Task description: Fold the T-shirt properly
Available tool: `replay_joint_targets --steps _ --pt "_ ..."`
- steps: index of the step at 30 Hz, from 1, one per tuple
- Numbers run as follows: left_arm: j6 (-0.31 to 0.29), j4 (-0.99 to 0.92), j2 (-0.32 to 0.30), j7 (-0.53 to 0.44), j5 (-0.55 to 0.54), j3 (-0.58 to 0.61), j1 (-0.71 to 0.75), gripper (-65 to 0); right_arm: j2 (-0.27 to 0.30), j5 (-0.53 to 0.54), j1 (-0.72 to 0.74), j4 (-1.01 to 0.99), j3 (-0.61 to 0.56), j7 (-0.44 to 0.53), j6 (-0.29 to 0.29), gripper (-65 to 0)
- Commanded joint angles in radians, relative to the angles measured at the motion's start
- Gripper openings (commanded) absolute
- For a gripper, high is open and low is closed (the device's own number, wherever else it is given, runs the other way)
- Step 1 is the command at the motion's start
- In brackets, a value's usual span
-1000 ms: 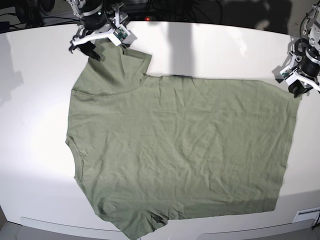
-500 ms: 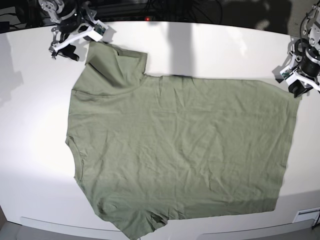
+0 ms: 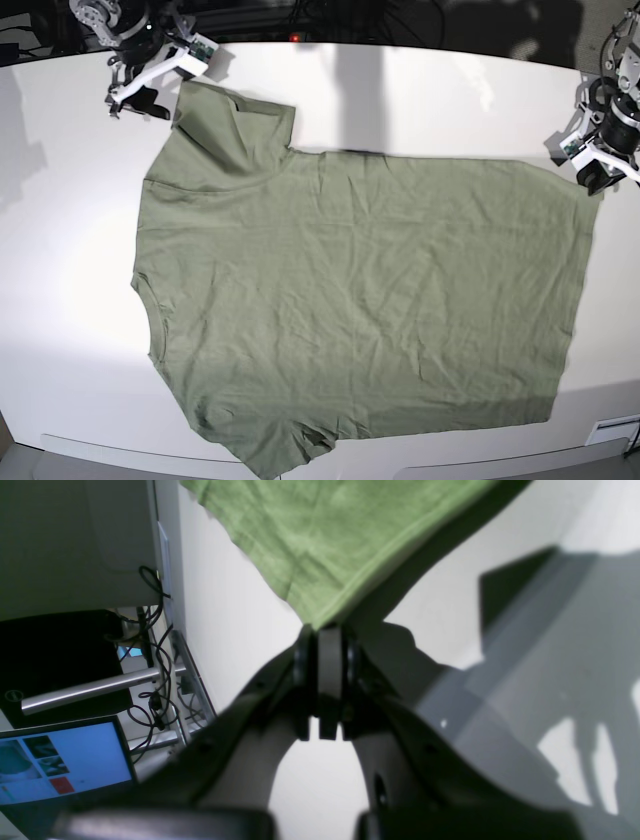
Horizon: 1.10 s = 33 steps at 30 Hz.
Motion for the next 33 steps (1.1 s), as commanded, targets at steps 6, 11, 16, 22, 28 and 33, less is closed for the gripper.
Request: replay_joint_targets --steps 6,11,16,22,28,33 --pt "0.021 0.009 -0.022 -0.007 -0.001 -0.01 -0.006 -65.0 -0.071 0.018 0.01 -0.034 -0.002 -0.005 0.027 -18.3" --pt "0.021 0.009 -0.022 -0.007 -0.001 -0.01 -0.006 -65.0 -0.108 -0.03 0.057 -0.121 -0.002 -0.048 0.018 -18.3" --pt "0.021 0.009 -0.022 -0.007 -0.047 -0.01 -0.006 -65.0 -0.108 -0.098 0.06 -0.136 -0.002 -0.06 -0.045 -18.4" --pt "0.02 0.009 -0.022 -0.007 -0.083 -0.01 -0.006 -65.0 -0.098 -0.099 0.055 -0.136 -0.01 -0.061 -0.04 -18.4" --pt "0.02 0.009 -0.022 -0.007 -0.082 -0.01 -0.006 -65.0 -0.097 -0.099 0.055 -0.136 -0.028 -0.061 -0.032 -41.4" --pt "0.02 0.009 -0.022 -0.007 -0.082 -0.01 -0.006 -65.0 -0.098 -0.099 0.055 -0.136 -0.028 -0.09 -0.034 -61.1"
